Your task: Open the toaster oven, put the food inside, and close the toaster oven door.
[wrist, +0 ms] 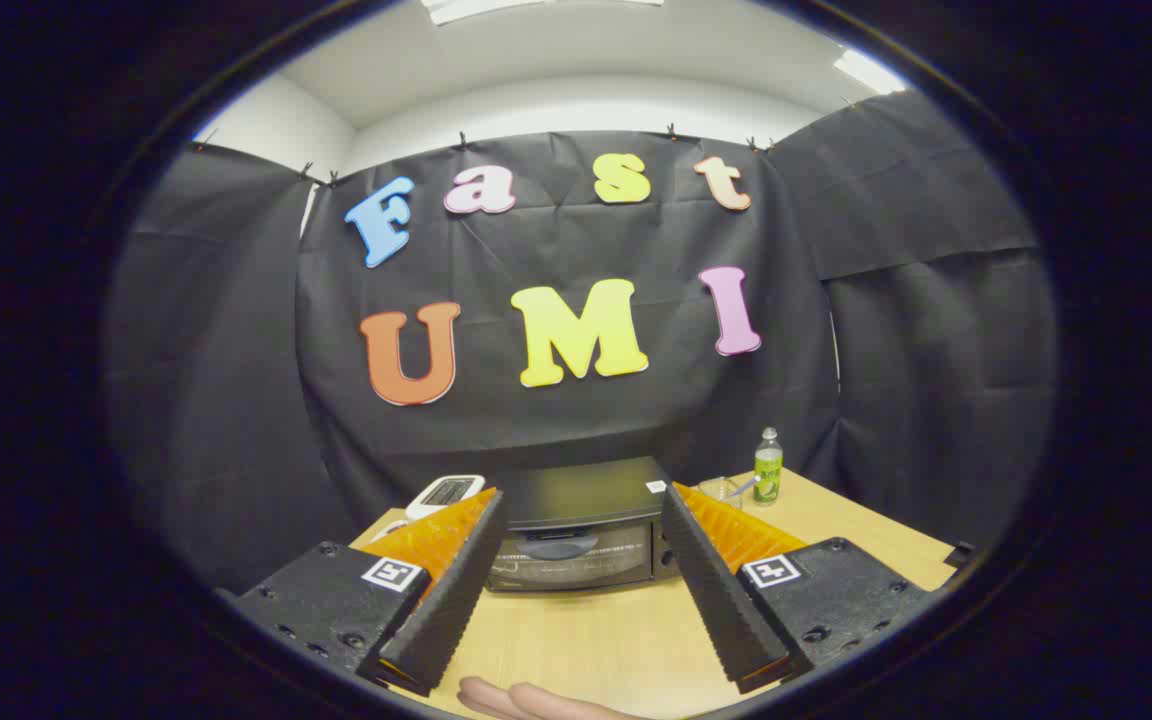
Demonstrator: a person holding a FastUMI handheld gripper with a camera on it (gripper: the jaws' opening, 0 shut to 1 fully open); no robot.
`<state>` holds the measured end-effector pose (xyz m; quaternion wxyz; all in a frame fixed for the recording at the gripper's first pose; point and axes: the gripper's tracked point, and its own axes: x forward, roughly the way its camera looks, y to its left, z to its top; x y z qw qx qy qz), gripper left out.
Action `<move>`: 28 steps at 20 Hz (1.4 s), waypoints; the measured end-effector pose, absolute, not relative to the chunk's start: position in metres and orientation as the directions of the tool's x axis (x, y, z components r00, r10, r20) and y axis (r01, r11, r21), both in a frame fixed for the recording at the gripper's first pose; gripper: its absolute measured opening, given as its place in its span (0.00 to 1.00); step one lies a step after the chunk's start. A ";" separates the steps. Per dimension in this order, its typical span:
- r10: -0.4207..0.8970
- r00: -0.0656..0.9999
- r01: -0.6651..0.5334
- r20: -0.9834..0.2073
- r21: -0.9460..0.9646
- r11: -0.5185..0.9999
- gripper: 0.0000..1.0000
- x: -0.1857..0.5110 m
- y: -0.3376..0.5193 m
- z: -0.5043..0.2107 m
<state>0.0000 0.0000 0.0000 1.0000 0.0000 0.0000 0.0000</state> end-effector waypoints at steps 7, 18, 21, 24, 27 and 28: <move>0.002 1.000 -0.003 -0.010 -0.019 1.000 1.00 -0.007 -0.011 0.002; 0.040 0.999 -0.040 0.004 -0.052 0.998 1.00 0.007 0.007 -0.003; 0.038 0.999 -0.037 0.011 -0.069 0.997 1.00 0.027 0.011 -0.011; 0.032 0.999 -0.030 0.013 -0.111 0.993 1.00 0.052 0.016 -0.025; 0.031 1.000 -0.031 -0.002 -0.139 0.990 1.00 0.084 0.022 -0.046; 0.043 0.999 -0.045 -0.014 -0.136 0.990 1.00 0.093 0.026 -0.055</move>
